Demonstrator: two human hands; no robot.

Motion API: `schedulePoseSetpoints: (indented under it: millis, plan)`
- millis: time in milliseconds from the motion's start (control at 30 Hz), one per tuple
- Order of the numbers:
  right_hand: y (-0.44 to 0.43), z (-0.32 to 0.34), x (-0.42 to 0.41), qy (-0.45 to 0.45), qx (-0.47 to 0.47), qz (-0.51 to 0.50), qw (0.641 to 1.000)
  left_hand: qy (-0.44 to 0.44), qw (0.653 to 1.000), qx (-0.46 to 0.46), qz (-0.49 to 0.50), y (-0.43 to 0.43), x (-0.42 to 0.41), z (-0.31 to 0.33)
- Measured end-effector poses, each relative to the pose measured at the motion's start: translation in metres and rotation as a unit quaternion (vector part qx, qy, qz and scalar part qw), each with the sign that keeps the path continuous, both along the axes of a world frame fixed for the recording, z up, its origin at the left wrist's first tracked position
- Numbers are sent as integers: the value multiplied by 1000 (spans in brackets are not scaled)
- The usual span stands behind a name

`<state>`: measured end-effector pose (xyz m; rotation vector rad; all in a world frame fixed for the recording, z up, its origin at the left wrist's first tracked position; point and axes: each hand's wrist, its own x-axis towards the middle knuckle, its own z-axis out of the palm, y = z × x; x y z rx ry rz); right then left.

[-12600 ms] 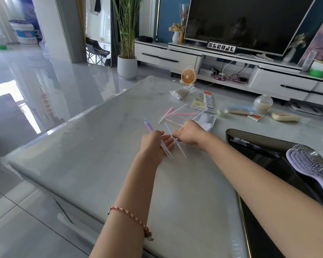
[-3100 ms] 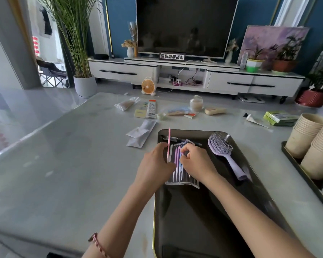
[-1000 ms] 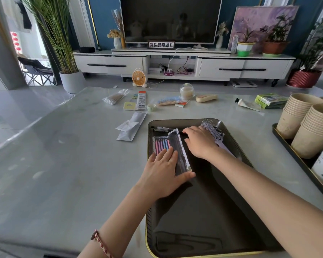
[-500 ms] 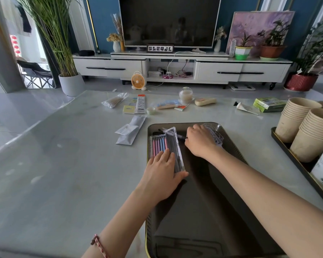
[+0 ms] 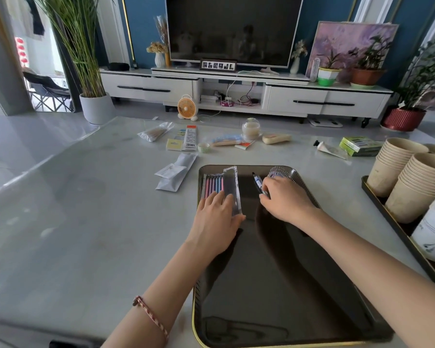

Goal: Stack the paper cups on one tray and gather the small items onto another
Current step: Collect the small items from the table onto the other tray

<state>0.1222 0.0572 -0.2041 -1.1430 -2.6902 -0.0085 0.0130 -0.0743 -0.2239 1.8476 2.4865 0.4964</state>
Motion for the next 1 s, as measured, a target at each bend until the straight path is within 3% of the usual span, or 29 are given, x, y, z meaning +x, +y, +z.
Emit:
schedulePoseSetpoints:
  millis: [200, 333, 400, 533, 700, 833, 1000]
  plan:
    - [-23, 24, -27, 143, -80, 38, 986, -104, 985, 117, 66, -6, -28, 20]
    - [-49, 30, -79, 274, -317, 44, 907, -164, 952, 166, 198, -20, -70, 20]
    - [-60, 23, -117, 279, -382, 35, 881, -197, 939, 153, 238, -29, -85, 18]
    - [-68, 4, -187, 182, -352, -23, 918, -223, 938, 138, 227, -37, -94, 13]
    - [-62, -14, -232, 151, -238, -179, 943, -225, 936, 143, 231, -46, -106, 8]
    - [-44, -18, -243, 205, -276, -246, 906, -236, 928, 170, 231, -51, -112, 14]
    - [-44, -12, -238, 229, -365, -149, 890, -252, 918, 196, 237, -51, -123, 14]
